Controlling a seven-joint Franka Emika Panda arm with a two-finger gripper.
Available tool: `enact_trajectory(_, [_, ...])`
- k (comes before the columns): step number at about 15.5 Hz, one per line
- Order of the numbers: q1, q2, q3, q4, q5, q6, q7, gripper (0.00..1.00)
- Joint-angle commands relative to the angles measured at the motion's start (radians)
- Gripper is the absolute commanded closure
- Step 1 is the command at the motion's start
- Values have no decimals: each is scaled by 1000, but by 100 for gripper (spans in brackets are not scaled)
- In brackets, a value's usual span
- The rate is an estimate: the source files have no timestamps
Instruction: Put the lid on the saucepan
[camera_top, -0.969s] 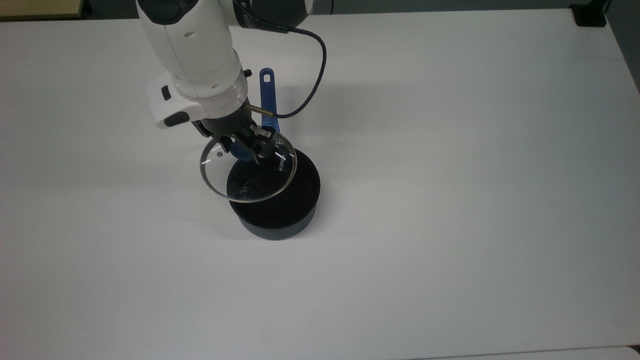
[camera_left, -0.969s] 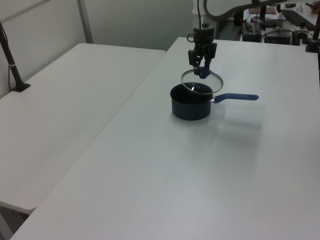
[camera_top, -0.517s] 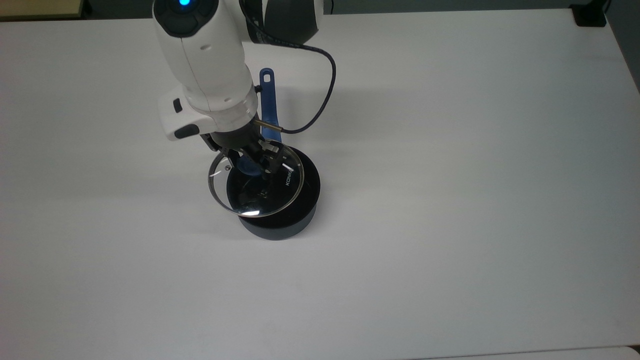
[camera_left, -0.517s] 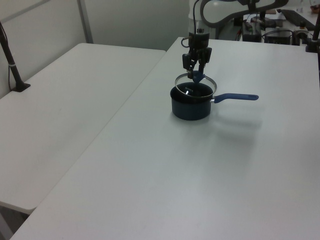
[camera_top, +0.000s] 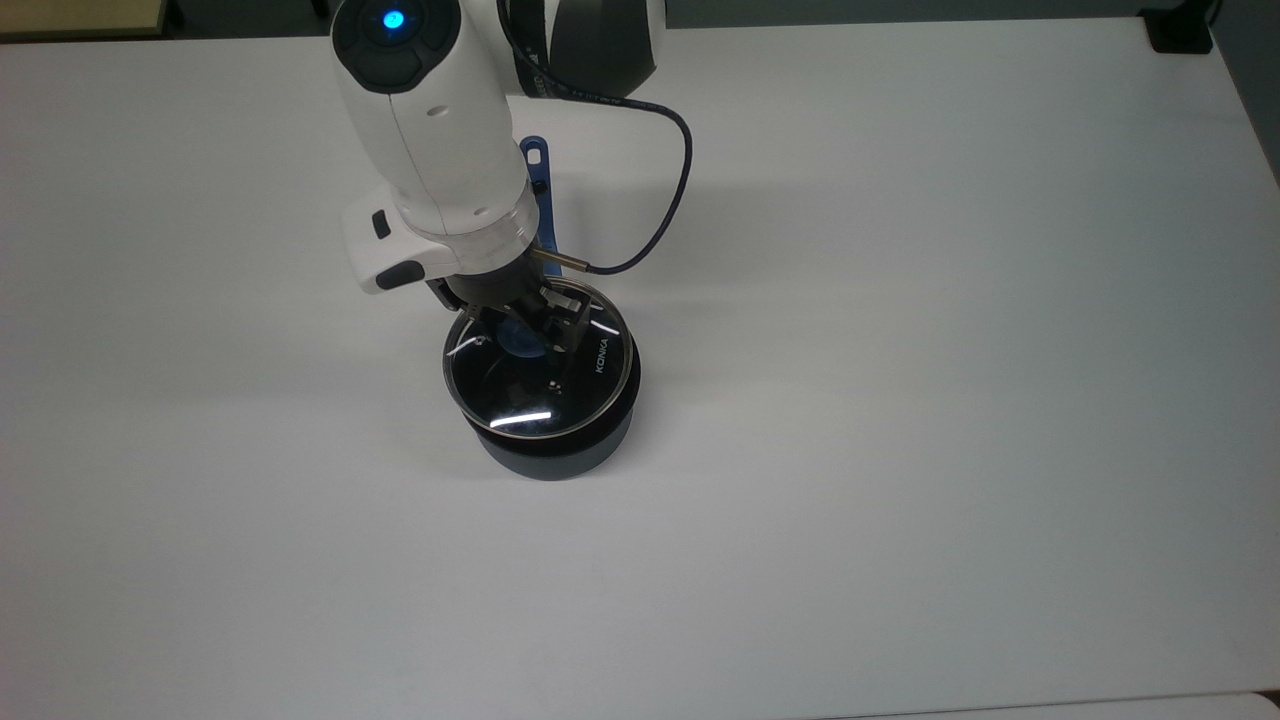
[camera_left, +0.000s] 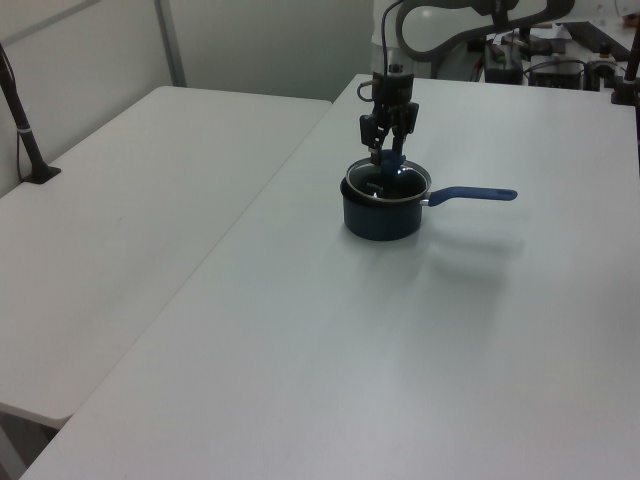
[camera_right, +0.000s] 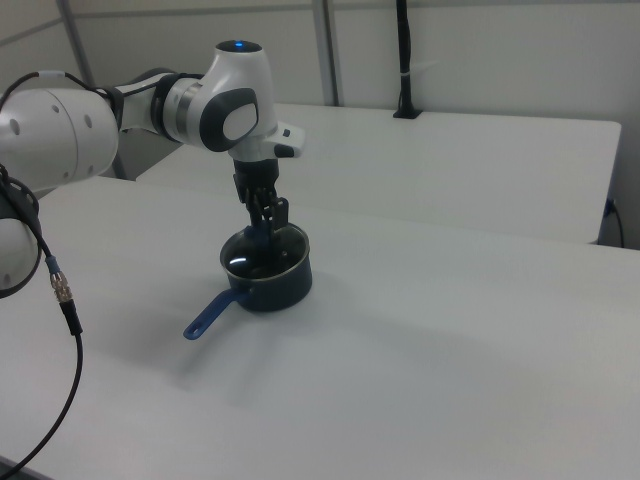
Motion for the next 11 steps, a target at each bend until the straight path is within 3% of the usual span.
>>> enact_trajectory(1, [4,9,4,25,24,6,22,54])
enact_trajectory(11, [3,31,9,53,24,35,57,54])
